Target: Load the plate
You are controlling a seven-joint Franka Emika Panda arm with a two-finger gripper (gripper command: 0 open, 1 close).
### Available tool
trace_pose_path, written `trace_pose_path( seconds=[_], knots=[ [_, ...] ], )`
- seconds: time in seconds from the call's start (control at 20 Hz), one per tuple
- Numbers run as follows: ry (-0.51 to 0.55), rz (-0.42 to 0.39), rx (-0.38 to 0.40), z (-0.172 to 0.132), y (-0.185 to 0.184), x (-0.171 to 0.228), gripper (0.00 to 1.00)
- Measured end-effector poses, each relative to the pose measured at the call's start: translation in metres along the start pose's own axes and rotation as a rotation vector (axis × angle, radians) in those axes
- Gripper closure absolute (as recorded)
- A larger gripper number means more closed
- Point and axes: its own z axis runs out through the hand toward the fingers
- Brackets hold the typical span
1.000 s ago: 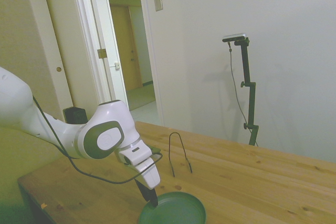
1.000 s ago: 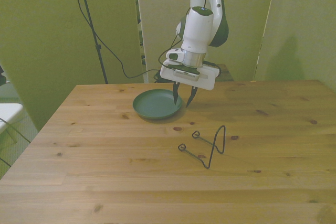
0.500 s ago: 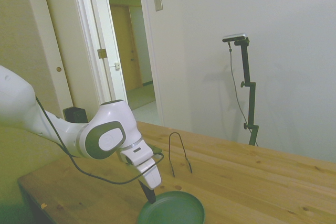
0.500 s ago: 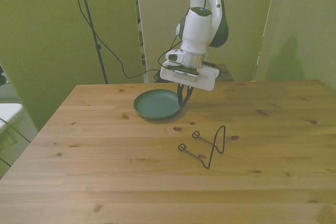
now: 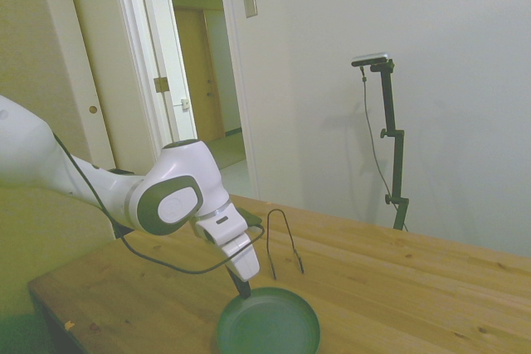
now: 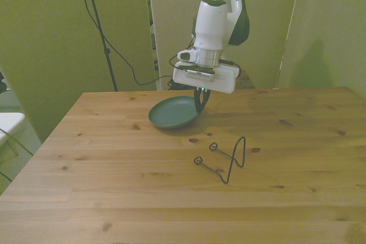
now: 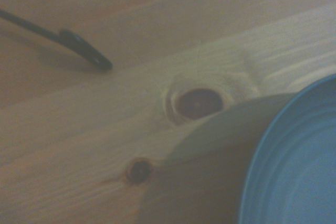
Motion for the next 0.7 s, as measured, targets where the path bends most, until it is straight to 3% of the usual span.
trace_pose_path(
  seconds=[0.5,0.7],
  knots=[
    [-0.015,0.040,0.116,-0.091,-0.028,0.012,1.00],
    [-0.032,0.050,0.136,-0.113,-0.032,0.016,1.00]
  ],
)
